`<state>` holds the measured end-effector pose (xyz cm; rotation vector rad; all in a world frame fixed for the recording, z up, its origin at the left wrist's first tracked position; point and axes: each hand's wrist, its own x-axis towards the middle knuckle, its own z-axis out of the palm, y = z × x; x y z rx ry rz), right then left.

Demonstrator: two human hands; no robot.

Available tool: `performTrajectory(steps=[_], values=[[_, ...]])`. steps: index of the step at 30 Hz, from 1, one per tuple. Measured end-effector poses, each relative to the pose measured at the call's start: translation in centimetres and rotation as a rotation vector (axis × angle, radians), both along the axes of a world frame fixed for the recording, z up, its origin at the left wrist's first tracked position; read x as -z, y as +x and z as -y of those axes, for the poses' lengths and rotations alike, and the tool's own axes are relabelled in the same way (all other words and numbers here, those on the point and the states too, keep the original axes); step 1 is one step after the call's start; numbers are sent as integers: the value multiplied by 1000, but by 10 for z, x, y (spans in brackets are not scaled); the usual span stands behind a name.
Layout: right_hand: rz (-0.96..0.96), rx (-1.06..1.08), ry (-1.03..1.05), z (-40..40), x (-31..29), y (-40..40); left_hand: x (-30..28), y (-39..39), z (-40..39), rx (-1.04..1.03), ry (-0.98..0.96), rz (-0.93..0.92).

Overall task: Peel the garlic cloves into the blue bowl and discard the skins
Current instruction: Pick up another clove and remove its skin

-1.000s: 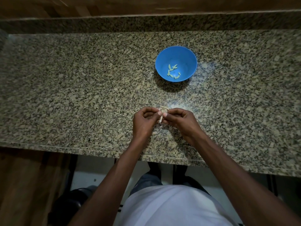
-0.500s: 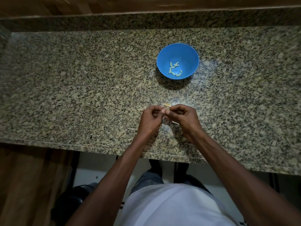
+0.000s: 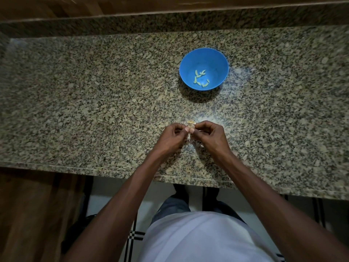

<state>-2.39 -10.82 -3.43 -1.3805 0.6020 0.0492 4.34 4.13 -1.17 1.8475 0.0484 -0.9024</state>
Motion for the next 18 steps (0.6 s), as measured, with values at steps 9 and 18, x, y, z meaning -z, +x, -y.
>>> performTrajectory(steps=[9,18], values=[[-11,-27,-1,1,8,-2,0,2,-3,-115,-39,-84],[-52,-99,-207,8,19,3,-1,0,-6,-70,-11,-132]])
